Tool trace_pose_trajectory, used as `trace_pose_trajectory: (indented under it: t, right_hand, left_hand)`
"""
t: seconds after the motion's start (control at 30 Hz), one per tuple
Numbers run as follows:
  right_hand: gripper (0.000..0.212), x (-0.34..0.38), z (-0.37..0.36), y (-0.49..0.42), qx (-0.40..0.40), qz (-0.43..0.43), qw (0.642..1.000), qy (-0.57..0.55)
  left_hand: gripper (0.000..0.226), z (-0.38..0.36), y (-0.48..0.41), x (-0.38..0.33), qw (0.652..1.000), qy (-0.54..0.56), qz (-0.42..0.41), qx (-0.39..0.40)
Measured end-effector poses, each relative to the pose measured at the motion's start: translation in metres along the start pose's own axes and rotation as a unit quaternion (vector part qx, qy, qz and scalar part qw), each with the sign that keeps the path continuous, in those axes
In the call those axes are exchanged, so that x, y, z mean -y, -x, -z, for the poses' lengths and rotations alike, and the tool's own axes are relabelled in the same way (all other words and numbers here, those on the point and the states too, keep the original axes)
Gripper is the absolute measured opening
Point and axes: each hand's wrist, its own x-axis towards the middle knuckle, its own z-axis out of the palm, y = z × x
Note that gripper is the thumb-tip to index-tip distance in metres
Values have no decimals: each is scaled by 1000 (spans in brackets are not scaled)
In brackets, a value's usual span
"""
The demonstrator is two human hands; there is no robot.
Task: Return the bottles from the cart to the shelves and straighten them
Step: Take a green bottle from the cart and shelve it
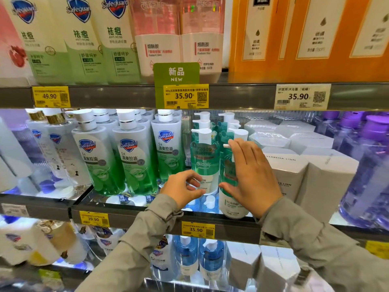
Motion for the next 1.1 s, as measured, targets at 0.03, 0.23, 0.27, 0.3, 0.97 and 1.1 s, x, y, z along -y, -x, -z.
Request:
trace_pose_trajectory:
  t: [0.03, 0.23, 0.27, 0.3, 0.97, 1.1]
  right_hand:
    - [106, -1, 1, 0, -2, 2, 1000, 13]
    - [104, -4, 2, 1, -11, 13, 999, 37]
    - [105, -5, 3, 1, -7, 14, 999, 36]
    - [106, -5, 3, 1, -2, 15, 999, 34]
    - [69, 13, 9, 5, -21, 117, 960, -252]
    - [56, 20, 0, 8, -19, 168, 942, -290]
  left_hand:
    - [25, -1, 0, -1, 1000, -3, -1, 2]
    - [25, -9, 1, -5, 1000, -7, -7, 4]
    - [25, -9, 1, -5, 1000, -7, -6, 5]
    - [25, -8, 1, -5, 1000, -7, -5, 5]
    - [28, 11, 16, -24, 997, 5, -29, -73]
    - [27, 17, 21, -20, 995, 6, -17, -96]
